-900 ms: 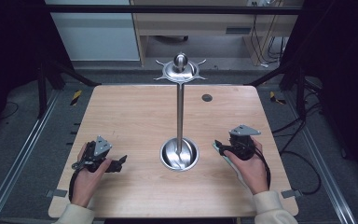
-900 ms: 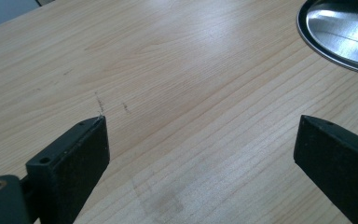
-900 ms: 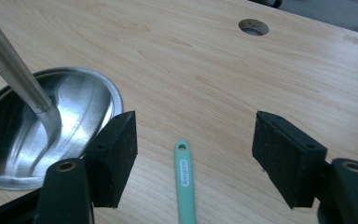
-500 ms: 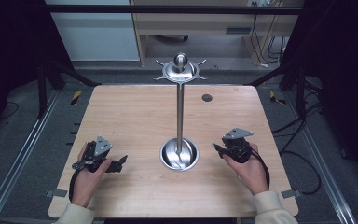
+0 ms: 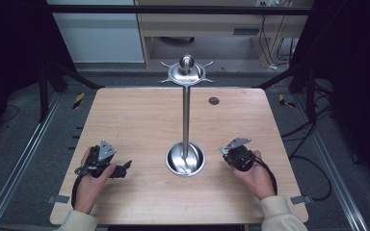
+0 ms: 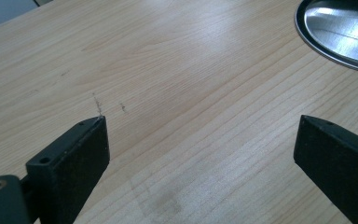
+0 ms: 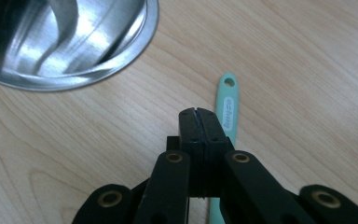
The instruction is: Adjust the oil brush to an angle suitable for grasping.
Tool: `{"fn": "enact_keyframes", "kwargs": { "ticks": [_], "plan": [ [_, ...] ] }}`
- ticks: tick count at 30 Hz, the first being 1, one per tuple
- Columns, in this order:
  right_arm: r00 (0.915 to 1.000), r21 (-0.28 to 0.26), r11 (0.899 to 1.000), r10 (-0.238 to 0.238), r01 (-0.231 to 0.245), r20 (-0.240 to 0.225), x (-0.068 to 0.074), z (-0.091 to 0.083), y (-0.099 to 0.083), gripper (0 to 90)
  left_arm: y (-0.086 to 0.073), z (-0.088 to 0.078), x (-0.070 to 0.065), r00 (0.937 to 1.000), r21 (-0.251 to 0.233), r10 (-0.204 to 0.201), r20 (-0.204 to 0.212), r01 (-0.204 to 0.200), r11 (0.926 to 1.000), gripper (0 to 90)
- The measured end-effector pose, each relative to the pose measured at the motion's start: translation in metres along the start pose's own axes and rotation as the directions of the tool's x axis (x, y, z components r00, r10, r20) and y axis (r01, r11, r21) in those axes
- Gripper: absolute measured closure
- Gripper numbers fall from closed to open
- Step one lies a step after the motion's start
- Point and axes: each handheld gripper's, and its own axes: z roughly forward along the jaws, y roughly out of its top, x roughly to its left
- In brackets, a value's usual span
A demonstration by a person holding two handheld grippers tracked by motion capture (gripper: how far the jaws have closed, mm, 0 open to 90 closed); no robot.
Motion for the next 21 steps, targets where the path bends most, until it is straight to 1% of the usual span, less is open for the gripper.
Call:
{"fn": "enact_keyframes", "kwargs": {
  "ticks": [2, 5, 6, 10, 11, 16, 21],
  "plan": [
    [1.0, 0.017, 1.0, -0.003, 0.003, 0.003, -0.0003, 0.003, -0.0009, 90.0, -0.0001, 0.0001, 0.0001, 1.0, 0.001, 0.0, 0.0, 0.0, 1.0, 3.0],
    [1.0, 0.025, 1.0, -0.003, 0.003, 0.008, -0.0011, 0.0045, -0.0015, 90.0, 0.0, 0.0003, 0.0, 1.0, 0.001, 0.001, 0.002, -0.001, 1.0, 3.1],
    [0.9999, 0.035, 0.999, 0.006, -0.006, 0.013, -0.0024, 0.0058, -0.0026, 90.0, 0.0, 0.0004, -0.0002, 1.0, 0.001, 0.001, 0.002, -0.001, 1.0, 3.1],
    [0.9997, 0.05, 0.999, 0.019, -0.02, 0.014, -0.0045, 0.0069, -0.0044, 90.0, 0.0001, 0.0006, -0.0006, 1.0, 0.002, 0.004, 0.002, -0.004, 1.0, 3.1],
    [0.9994, 0.058, 0.998, 0.029, -0.03, 0.018, -0.0045, 0.0074, -0.0053, 90.0, 0.0001, 0.0007, -0.0007, 1.0, 0.003, 0.003, 0.003, -0.003, 1.0, 3.1],
    [0.9997, 0.078, 0.997, 0.017, -0.019, 0.018, -0.0048, 0.0091, -0.0063, 90.0, 0.0001, 0.001, -0.001, 1.0, 0.004, 0.004, 0.007, -0.004, 1.0, 3.1],
    [0.9994, 0.089, 0.996, 0.023, -0.026, 0.024, -0.0044, 0.0096, -0.0061, 90.0, 0.0001, 0.0009, -0.001, 1.0, 0.004, 0.005, 0.008, -0.005, 1.0, 3.1]
  ]
}}
